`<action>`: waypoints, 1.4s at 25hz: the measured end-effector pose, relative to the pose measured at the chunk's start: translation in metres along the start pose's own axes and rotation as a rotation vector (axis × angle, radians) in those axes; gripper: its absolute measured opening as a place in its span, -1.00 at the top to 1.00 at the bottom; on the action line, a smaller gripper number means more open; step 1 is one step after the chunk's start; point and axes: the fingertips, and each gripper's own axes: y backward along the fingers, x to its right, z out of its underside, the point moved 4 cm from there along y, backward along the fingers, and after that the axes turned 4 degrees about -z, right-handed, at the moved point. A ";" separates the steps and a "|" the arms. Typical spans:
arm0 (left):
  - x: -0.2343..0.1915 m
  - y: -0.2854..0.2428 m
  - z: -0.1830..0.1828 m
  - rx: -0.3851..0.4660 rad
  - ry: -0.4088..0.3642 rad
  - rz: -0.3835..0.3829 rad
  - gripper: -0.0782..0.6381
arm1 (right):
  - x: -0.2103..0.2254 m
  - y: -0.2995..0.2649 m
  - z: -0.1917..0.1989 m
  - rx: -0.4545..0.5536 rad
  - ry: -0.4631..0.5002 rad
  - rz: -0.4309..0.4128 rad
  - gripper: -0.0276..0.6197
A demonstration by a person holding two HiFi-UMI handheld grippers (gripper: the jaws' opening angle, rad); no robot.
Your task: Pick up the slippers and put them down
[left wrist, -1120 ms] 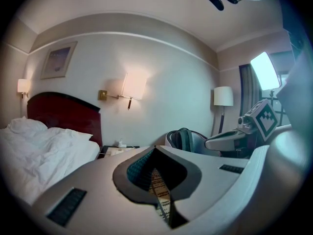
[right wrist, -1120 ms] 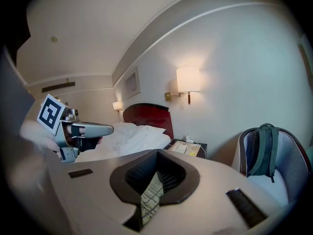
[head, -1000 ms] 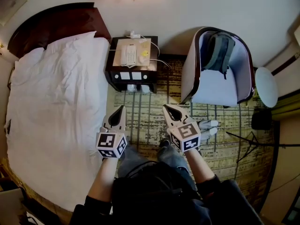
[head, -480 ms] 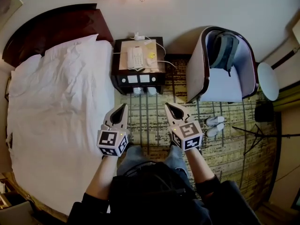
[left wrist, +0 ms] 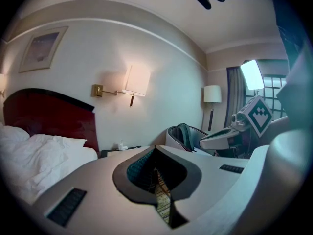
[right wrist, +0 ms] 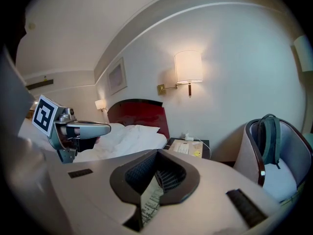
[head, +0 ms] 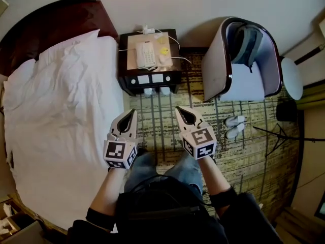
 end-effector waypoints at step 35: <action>-0.028 -0.202 0.368 -0.111 0.094 -0.083 0.77 | 0.137 -0.230 0.345 -0.054 -0.072 0.029 0.85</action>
